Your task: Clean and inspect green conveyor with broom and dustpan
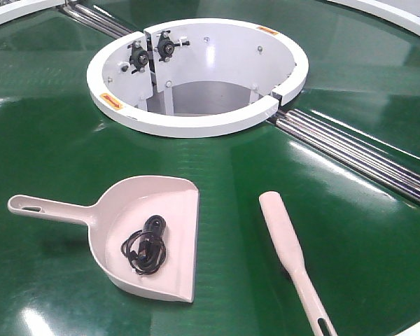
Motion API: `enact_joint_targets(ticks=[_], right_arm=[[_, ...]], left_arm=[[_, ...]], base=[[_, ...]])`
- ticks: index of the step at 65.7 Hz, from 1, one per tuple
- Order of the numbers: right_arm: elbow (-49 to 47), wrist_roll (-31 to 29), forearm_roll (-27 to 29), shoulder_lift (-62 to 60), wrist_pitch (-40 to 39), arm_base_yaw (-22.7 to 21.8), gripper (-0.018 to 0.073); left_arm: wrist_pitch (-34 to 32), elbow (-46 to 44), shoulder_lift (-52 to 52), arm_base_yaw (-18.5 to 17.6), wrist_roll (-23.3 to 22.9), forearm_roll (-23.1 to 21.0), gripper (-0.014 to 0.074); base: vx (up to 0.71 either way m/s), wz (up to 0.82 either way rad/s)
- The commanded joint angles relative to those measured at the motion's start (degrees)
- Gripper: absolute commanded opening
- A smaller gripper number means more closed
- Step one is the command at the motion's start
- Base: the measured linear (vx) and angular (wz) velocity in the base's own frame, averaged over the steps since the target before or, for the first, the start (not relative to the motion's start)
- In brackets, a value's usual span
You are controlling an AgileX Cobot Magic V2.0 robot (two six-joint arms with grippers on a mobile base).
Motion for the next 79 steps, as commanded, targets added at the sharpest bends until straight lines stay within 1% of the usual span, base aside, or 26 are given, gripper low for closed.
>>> enact_joint_targets(ticks=[1,10,19,21,25,79], right_arm=[[4.31,-0.13,-0.61,-5.14,-4.20,-0.46,-0.0002],[13.23,-0.13,-0.61,-15.11,-4.45,-0.46,-0.0002],[19.49,-0.13,-0.55,-22.58,-4.90,-0.46,-0.0002],[19.32,-0.13,-0.63,-22.65,-2.58,-0.46,-0.0002],[19.32,-0.70,-0.80,-22.49,-1.08,-0.46,-0.0002],[19.32,-1.22,-0.52,-22.44,-1.46,-0.46,-0.0002]], left_arm=[[-4.62,1.26,-0.86,0.24,-0.49,-0.49,-0.0022],[-4.62,1.26,-0.86,0.24,-0.49,-0.49,-0.0022],[-4.62,1.26,-0.86,0.24,-0.49,-0.49,-0.0022],[-4.62,1.26,-0.86,0.24,-0.49,-0.49,-0.0022],[-4.62,1.26,-0.86,0.24,-0.49,-0.49,-0.0022],[-4.62,1.26,-0.86,0.24,-0.49,-0.49,-0.0022]], base=[[0.00,0.00],[0.00,0.00],[0.00,0.00],[0.00,0.00],[0.00,0.00],[0.00,0.00]])
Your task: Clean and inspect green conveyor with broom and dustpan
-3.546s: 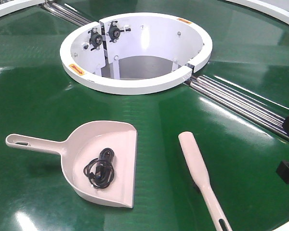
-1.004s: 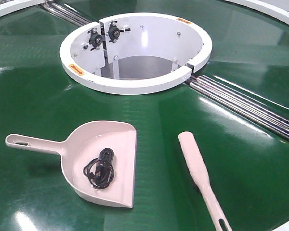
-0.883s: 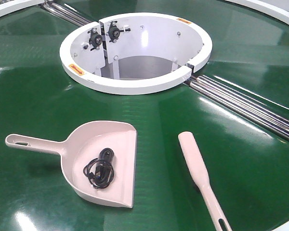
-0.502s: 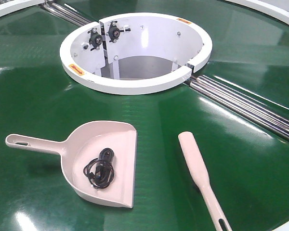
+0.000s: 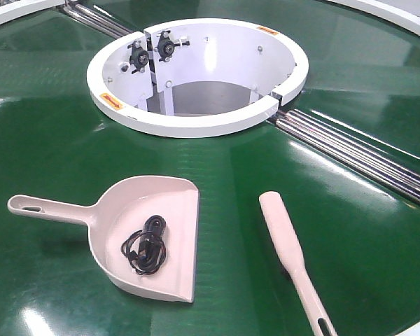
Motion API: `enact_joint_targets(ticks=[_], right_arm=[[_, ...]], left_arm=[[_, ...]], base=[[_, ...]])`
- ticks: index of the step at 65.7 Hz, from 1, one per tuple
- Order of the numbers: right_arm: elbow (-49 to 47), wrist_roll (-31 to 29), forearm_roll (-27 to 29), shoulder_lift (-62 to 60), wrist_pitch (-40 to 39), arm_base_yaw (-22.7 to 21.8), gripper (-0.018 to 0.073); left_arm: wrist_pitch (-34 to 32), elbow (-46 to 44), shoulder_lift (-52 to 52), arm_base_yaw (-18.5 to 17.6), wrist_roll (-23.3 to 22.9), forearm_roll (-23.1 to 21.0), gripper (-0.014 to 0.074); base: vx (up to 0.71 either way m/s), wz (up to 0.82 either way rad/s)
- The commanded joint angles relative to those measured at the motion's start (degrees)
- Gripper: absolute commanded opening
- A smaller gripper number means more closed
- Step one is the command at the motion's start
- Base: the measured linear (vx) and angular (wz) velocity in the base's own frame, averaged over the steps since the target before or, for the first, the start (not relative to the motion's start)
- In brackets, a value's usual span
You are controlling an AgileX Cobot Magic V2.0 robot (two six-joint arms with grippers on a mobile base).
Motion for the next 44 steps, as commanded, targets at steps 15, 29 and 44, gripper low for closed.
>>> enact_joint_targets(ticks=[15,29,44], right_arm=[[0.79,-0.57,-0.29,-0.53,-4.25,-0.32,-0.0002],[0.79,-0.57,-0.29,-0.53,-4.25,-0.32,-0.0002],[0.79,-0.57,-0.29,-0.53,-4.25,-0.32,-0.0002]], left_arm=[[-4.30,1.26,-0.86,0.24,-0.49,-0.43,-0.0022],[-4.30,1.26,-0.86,0.24,-0.49,-0.43,-0.0022],[-4.30,1.26,-0.86,0.24,-0.49,-0.43,-0.0022]], base=[[0.00,0.00],[0.00,0.00],[0.00,0.00]])
